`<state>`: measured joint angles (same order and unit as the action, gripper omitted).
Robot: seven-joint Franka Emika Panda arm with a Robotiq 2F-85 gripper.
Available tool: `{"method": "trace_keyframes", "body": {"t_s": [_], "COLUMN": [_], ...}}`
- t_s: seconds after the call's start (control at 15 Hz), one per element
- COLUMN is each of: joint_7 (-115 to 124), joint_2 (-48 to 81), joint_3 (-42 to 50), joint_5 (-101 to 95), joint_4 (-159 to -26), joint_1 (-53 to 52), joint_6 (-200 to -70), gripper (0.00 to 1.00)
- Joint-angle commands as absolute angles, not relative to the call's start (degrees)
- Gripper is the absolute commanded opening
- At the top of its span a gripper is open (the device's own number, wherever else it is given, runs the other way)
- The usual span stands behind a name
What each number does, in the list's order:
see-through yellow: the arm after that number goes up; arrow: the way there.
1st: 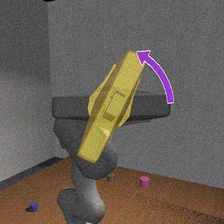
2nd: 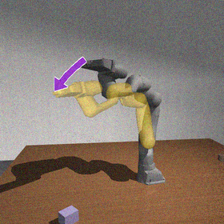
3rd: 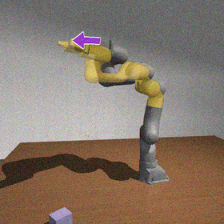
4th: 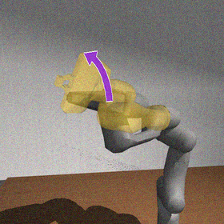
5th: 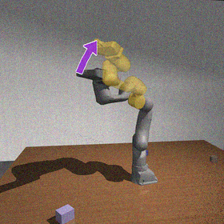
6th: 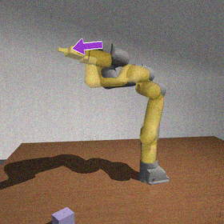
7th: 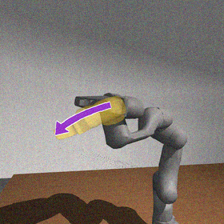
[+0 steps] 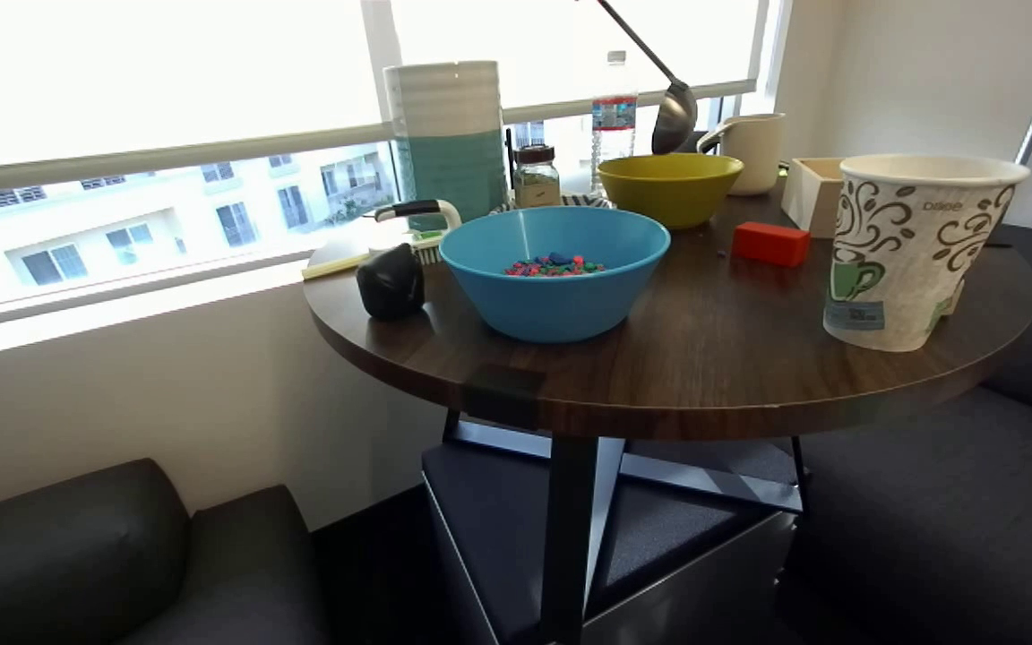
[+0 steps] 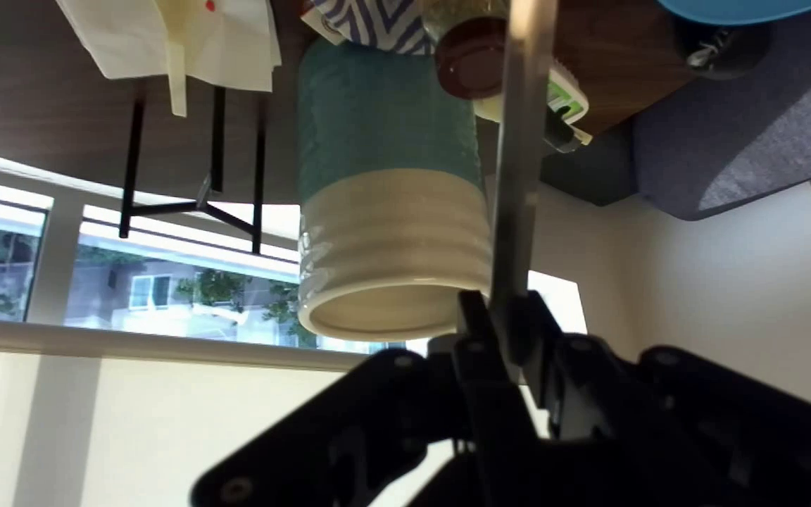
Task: Use the metal spoon to scoop up cereal from the yellow bowl and put it into the blue bowl
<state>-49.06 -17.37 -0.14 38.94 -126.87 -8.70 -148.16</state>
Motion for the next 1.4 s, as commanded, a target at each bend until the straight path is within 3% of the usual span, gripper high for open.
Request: {"method": "trace_keyframes", "body": {"t_s": [0.0,0.73,1.07,1.33], "joint_7": [-44.6,-57.2,-77.0,-93.7], "joint_2": [-18.6,-18.1,-13.3,-9.9], "joint_3": [0.5,1.5,8.2,16.1], "joint_5": [36.9,43.7,58.8,74.5], "joint_4": [-130.1,-120.9,-112.0,-105.7], "joint_1": [-8.5,-18.9,-30.9,-38.0], "joint_6": [-151.5,-158.4,-165.1,-162.7], "gripper": [0.04,0.04,0.04,0.04]}}
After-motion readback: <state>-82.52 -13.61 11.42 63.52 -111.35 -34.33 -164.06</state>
